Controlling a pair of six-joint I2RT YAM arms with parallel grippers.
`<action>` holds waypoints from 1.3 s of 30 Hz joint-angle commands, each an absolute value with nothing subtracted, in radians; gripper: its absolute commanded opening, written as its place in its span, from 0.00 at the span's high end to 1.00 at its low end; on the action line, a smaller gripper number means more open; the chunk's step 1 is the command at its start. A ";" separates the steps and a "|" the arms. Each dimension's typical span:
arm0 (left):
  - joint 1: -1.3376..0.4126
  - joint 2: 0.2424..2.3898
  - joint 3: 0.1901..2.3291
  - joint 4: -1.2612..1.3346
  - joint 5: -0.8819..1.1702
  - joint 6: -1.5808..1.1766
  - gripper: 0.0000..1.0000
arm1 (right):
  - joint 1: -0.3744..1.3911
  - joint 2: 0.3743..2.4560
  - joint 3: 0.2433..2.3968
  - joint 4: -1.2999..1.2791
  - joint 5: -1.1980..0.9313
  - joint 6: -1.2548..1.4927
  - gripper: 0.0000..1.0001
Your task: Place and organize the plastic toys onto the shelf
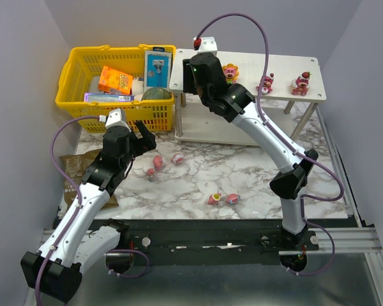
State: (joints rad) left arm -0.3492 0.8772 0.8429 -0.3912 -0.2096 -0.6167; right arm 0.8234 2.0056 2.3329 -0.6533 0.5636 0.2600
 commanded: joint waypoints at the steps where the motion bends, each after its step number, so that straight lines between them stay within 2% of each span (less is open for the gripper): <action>1: -0.351 0.865 0.833 -0.383 -0.232 -0.612 0.01 | 0.836 2.049 2.321 -0.778 0.575 0.256 0.36; 3: -0.351 0.865 0.831 -0.383 -0.233 -0.612 0.01 | 0.838 2.040 2.316 -0.767 0.562 0.255 0.26; 12: -0.351 0.859 0.833 -0.383 -0.239 -0.612 0.01 | 0.836 1.990 2.370 -0.733 0.499 0.224 0.11; 14: -0.351 0.859 0.836 -0.383 -0.238 -0.612 0.01 | 0.838 1.959 2.373 -0.715 0.486 0.216 0.00; 25: -0.351 0.859 0.848 -0.388 -0.241 -0.600 0.01 | 0.836 1.781 2.370 -0.693 0.365 0.170 0.00; 30: -0.351 0.861 0.847 -0.380 -0.235 -0.595 0.01 | 0.836 1.597 2.185 -0.709 0.342 0.163 0.00; 39: -0.351 0.813 0.770 -0.238 -0.178 -0.571 0.01 | 0.839 1.121 1.571 -0.753 0.315 0.228 0.01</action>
State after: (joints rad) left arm -0.3492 0.8574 0.8158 -0.3374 -0.2043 -0.5999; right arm 0.8314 1.2652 1.7931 -0.6907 0.3664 0.1841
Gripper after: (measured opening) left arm 0.988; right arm 0.993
